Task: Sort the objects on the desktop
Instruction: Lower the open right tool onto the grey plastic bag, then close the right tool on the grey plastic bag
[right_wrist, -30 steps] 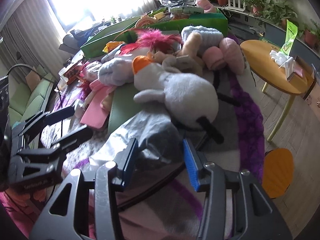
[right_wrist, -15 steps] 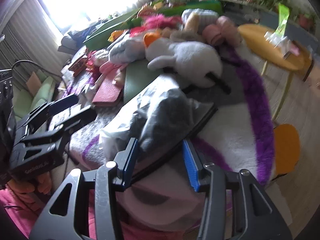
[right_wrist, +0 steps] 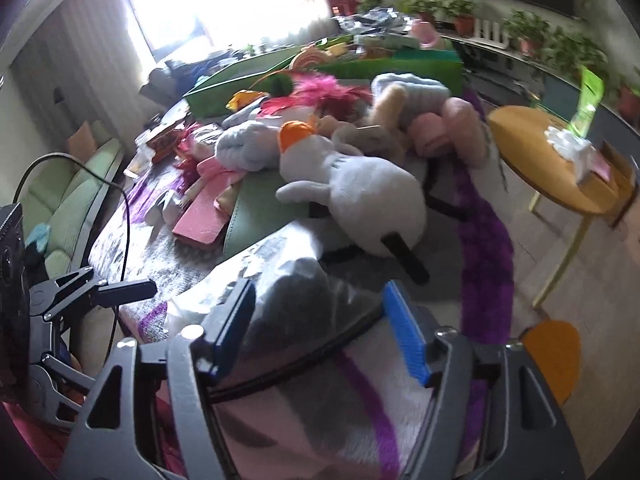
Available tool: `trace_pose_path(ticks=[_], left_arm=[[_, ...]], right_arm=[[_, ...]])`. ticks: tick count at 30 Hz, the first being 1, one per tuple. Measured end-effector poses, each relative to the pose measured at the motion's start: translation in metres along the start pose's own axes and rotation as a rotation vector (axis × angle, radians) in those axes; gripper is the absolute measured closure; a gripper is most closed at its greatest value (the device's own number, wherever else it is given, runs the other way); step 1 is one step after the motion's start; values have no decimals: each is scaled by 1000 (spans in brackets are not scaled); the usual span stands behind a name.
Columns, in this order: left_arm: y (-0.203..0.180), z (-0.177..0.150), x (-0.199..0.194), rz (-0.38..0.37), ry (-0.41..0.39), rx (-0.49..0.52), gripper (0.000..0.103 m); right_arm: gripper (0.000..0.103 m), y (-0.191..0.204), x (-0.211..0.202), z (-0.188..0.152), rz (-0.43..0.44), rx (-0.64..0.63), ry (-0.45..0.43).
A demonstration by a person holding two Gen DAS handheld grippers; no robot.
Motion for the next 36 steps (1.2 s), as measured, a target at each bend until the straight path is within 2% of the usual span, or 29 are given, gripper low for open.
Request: trace_pose_path(ticks=[3,8,12,16,21,25,29,32,33,34,35,36], left_arm=[[-3,-2,7,-11,19,-8,32],[3,-1,11,-7,32,-18,32],[18,1,8,40,28,-36,32],[36,5,3,85,13,-72,32],[40,10,-1,89,-5,-77,32],[33,11,0,61,1,-70,32],[22,8,2,2,21,-72,32],[18,6,9,-13,31,-61,32],[18,6,12,-19,30,-62,32],[19,6,15,-30,31,-69,33],[19,7,17,-44,33,-77,36],[19,7,18,-61,36,-86,43]], right_arm=[[32,-1,12,1,50,14,35],[34,5,20,-7,79,21,66],[38,10,12,-15,110,51,89],[39,22,4,-32,115,69,119],[39,31,-2,-41,71,62,106],[39,19,-2,-36,26,90,72],[35,17,6,-35,69,95,90],[35,22,12,-37,82,83,100],[37,23,13,-37,77,77,97],[43,25,13,-37,68,67,95],[49,27,13,-36,56,55,92],[56,29,11,-36,47,43,88]])
Point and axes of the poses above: each gripper's, at about its wrist camera, not at the fingertips, and x roughly the way its jaws point, y to its left, z to its top, the point moved 9 cm from there along x, roughly the way its jaws point, and after that the axes turned 5 degrees about -z, right-handed, at the moved point
